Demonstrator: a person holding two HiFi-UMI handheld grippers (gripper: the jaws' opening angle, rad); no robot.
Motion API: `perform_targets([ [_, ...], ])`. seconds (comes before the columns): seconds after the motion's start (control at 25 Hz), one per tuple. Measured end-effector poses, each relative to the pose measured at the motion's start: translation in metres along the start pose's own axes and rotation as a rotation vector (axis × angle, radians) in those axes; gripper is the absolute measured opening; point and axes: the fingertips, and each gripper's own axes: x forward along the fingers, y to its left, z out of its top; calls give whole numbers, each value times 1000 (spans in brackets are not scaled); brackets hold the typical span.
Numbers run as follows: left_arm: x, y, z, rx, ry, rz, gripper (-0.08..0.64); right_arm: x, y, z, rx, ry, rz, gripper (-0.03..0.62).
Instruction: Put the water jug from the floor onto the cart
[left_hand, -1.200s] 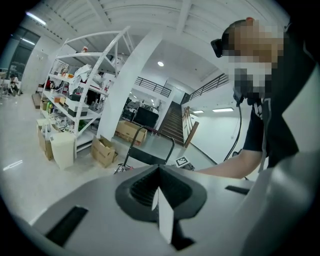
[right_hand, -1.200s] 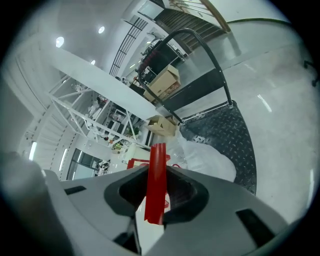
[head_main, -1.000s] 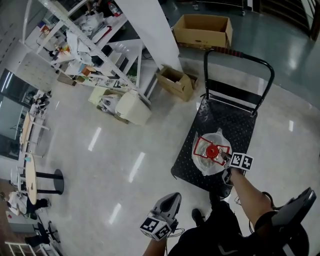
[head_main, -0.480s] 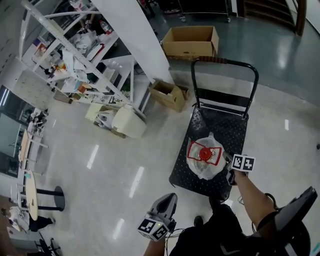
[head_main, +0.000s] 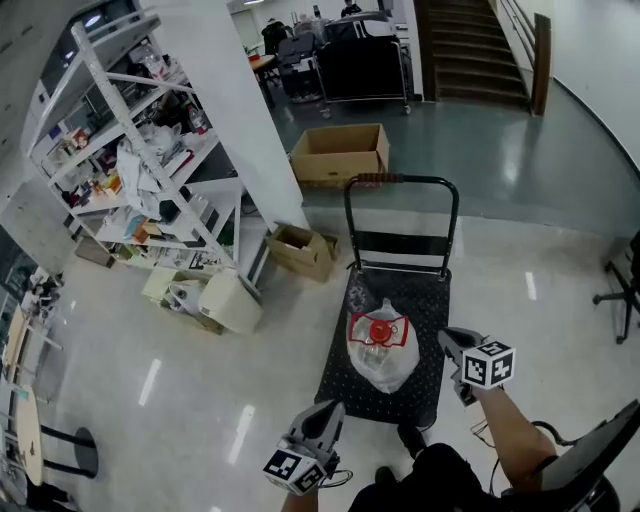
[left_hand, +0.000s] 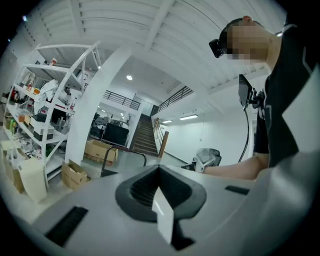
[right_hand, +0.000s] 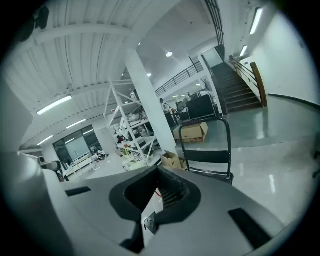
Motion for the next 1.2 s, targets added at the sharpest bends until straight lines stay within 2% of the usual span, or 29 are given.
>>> perform_targets([
  [0.16,-26,-27,2,-4,-30,-89,-2,-66,41,-7,-32,-56,-26,2],
  [0.28,-44,-48,-1,16,-8,-149,-2,-110,71,-16,-27,-97,-39,2],
  [0.36,-50,-64,2,29,-7,-175,-2,-137,86,-16,-73,-105,-47,2],
  [0.48,-53,-102,7,60,-13,-221,-2,-181,95,-19,-154,-110,-74,3],
  [0.68,-59,-171,1,87,10,-302,-2,-246,93,-32,-197,-147,-90,2],
  [0.8,-61,-218,-7,107,31,-311,-2,-288,89,-47,-218,-155,-74,3],
  [1.0,-70,-291,-39,126,42,-270,-2,-359,69,-81,-270,-142,-40,3],
  [1.2,-79,-391,-47,87,76,-287,-2,-443,55,-105,-257,-151,-48,3],
])
